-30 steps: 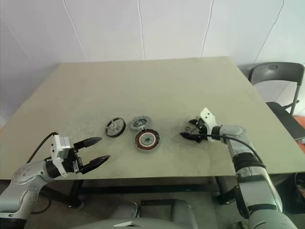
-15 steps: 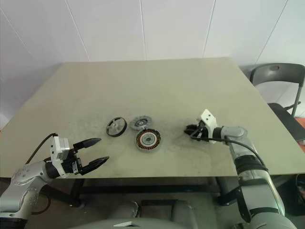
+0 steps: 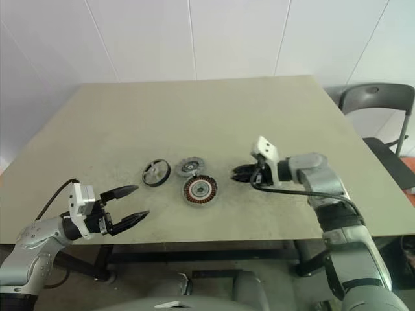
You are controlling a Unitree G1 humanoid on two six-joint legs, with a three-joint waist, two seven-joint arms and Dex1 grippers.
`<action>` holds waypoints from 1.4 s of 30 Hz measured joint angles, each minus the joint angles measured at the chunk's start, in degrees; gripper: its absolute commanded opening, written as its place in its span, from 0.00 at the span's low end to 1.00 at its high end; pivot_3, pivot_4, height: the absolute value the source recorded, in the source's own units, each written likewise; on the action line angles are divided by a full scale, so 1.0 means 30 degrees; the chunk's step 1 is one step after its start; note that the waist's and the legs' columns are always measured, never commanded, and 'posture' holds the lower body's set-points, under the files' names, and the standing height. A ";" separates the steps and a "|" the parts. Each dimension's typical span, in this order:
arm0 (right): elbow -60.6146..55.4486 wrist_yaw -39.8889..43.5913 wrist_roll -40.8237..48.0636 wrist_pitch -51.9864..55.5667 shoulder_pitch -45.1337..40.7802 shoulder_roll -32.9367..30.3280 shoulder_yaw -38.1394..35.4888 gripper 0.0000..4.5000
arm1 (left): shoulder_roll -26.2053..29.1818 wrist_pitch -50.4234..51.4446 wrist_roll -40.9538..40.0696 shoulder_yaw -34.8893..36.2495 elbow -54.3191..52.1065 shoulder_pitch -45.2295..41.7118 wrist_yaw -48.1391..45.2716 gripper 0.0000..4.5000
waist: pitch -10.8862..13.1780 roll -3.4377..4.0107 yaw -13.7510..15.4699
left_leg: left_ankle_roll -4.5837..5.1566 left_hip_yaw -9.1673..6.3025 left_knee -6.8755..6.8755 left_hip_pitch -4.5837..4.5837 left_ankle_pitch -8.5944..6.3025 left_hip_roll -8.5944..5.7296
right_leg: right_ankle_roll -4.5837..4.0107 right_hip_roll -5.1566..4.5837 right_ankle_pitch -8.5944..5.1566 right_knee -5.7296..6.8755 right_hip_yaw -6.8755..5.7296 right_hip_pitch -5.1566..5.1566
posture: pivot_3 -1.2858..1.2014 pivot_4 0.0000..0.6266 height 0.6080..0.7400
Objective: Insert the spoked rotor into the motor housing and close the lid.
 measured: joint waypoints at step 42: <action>0.2794 -0.1256 -0.1217 0.1081 -0.2143 0.4055 0.3759 0.15 | 0.0371 0.3181 -0.0102 -0.0509 -0.3627 -0.0656 0.1462 1.00 | 0.0004 0.0007 -0.0062 | 0.0002 -0.0004 -0.0032 -0.0003 0.0001 0.0000 | -0.0001 0.0013 0.0008 0.0012 -0.0001 -0.0029 | 0.52 0.00 1.00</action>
